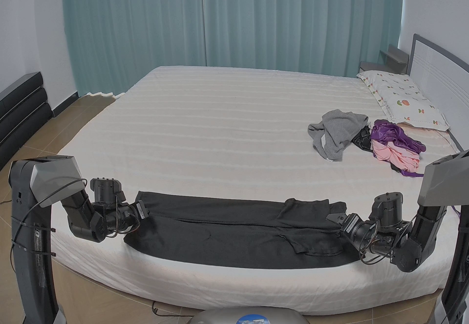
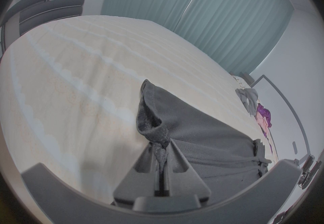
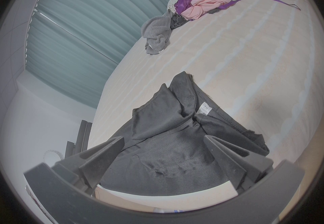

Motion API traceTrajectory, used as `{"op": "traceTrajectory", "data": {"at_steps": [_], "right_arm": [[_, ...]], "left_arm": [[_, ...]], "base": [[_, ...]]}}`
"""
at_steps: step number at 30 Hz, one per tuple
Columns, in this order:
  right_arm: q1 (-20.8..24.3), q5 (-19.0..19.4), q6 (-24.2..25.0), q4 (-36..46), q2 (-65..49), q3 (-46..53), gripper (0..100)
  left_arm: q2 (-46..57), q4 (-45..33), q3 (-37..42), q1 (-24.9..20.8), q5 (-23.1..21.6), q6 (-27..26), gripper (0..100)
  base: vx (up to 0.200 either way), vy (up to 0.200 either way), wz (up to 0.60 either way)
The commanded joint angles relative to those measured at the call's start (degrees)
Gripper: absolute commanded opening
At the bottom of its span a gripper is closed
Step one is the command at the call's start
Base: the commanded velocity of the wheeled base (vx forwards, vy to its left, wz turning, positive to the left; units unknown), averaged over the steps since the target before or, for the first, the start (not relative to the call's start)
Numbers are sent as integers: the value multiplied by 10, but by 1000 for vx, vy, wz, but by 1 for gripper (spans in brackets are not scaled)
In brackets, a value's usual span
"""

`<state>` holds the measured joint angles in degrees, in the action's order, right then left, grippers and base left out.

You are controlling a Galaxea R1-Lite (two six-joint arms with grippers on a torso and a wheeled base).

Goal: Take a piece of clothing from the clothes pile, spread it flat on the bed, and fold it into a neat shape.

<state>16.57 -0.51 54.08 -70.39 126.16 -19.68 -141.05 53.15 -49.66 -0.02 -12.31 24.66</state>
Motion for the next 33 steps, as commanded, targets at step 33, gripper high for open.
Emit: {"op": "traceTrajectory", "data": {"at_steps": [33], "right_arm": [[0,1,1,0,2,-5,100]], "left_arm": [[-1,22,-42,-20,21,64,0]], "base": [[-55,-6,0]]}}
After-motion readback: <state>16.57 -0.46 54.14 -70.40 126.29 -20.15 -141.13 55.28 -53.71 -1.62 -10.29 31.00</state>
